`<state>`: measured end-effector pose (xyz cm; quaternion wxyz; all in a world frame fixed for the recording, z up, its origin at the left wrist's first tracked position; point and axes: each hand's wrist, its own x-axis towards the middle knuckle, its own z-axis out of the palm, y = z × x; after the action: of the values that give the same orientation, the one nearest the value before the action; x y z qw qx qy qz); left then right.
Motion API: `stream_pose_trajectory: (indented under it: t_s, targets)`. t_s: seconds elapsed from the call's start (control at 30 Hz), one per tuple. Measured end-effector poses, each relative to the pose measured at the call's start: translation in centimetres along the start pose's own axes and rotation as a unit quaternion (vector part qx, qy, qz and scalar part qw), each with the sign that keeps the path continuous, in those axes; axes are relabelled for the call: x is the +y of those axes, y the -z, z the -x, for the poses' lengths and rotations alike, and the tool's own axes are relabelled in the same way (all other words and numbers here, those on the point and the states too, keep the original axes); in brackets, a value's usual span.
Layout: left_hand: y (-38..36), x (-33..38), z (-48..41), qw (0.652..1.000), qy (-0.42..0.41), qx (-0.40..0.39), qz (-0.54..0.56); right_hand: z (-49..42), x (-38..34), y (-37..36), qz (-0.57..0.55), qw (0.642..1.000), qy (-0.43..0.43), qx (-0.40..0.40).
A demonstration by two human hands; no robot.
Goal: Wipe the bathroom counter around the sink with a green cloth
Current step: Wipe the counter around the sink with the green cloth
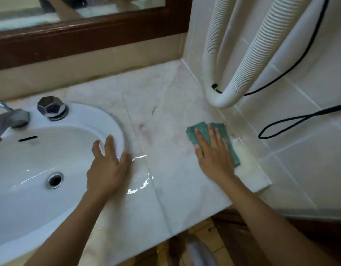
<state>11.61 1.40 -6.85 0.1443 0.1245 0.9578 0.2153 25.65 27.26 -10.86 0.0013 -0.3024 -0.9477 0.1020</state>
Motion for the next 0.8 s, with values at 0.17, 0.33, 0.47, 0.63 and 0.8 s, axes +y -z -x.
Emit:
stream_pose_trajectory:
  t_s: [0.17, 0.33, 0.47, 0.63, 0.8]
  targets:
    - [-0.3, -0.4, -0.3, 0.999, -0.010, 0.026, -0.030, -2.1, 1.7, 0.5, 0.009, 1.000, 0.001, -0.016]
    - [-0.3, -0.2, -0.1, 0.999, -0.022, 0.030, -0.033, 3.6, 4.2, 1.1, 0.012, 0.997, -0.080, -0.003]
    - [-0.2, -0.1, -0.1, 0.999, -0.030, 0.028, -0.025, 8.5, 3.6, 1.3, 0.010, 0.987, -0.159, -0.005]
    - [-0.1, 0.1, 0.1, 0.999, -0.031, 0.030, -0.011, 9.1, 0.0, 0.4, 0.015, 0.976, -0.216, -0.002]
    - [0.0, 0.0, 0.1, 0.999, -0.025, 0.026, 0.003, 2.9, -3.6, 0.0, 0.002, 0.985, -0.175, -0.006]
